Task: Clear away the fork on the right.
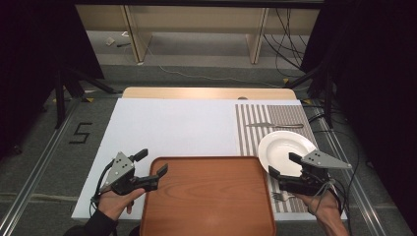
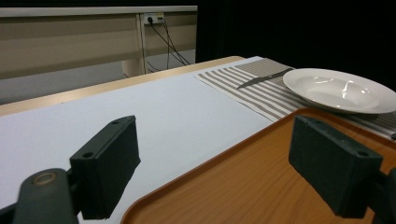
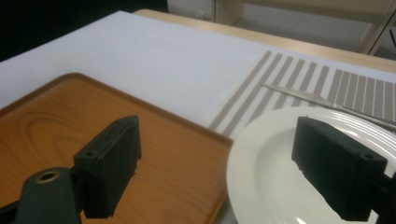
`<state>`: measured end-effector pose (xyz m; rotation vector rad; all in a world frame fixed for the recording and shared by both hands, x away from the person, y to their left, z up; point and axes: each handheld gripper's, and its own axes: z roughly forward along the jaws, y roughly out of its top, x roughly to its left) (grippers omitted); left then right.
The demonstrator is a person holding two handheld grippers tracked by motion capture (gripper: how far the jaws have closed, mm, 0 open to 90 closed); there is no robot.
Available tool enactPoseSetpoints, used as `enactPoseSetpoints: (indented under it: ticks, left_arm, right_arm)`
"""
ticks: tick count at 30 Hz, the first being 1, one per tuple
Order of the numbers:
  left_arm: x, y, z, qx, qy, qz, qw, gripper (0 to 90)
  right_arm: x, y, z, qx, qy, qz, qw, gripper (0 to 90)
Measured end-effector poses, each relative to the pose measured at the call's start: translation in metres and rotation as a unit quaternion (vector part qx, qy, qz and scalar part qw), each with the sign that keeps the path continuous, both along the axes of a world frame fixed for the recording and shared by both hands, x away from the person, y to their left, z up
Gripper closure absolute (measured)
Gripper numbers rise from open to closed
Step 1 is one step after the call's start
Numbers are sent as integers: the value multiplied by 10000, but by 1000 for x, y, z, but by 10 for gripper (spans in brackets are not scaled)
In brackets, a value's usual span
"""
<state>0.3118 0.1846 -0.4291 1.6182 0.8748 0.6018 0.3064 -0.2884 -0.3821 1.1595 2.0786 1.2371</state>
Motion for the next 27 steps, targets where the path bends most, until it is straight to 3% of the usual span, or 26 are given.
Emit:
enactPoseSetpoints:
  ticks: [3,4,7,17,24,27]
  left_arm:
    - [0,0,0,8,2,1,10000,159]
    - [0,0,0,-1,-1,7,10000,159]
    - [0,0,0,6,2,0,10000,159]
    - [0,0,0,4,-1,2,10000,159]
    - [1,0,0,14,0,-4,10000,159]
    - [1,0,0,12,1,-1,10000,159]
  right_arm:
    - [0,-4,1,-117,61,4,9999,165]
    - [-1,-7,0,-331,128,-11,9994,165]
    - [-2,-11,-1,-618,287,32,9977,165]
    - [-3,-25,-4,-1045,711,46,9920,170]
    - [-3,-31,-9,-1472,1062,136,9833,175]
    - [-2,-34,-11,-1522,1149,126,9816,179]
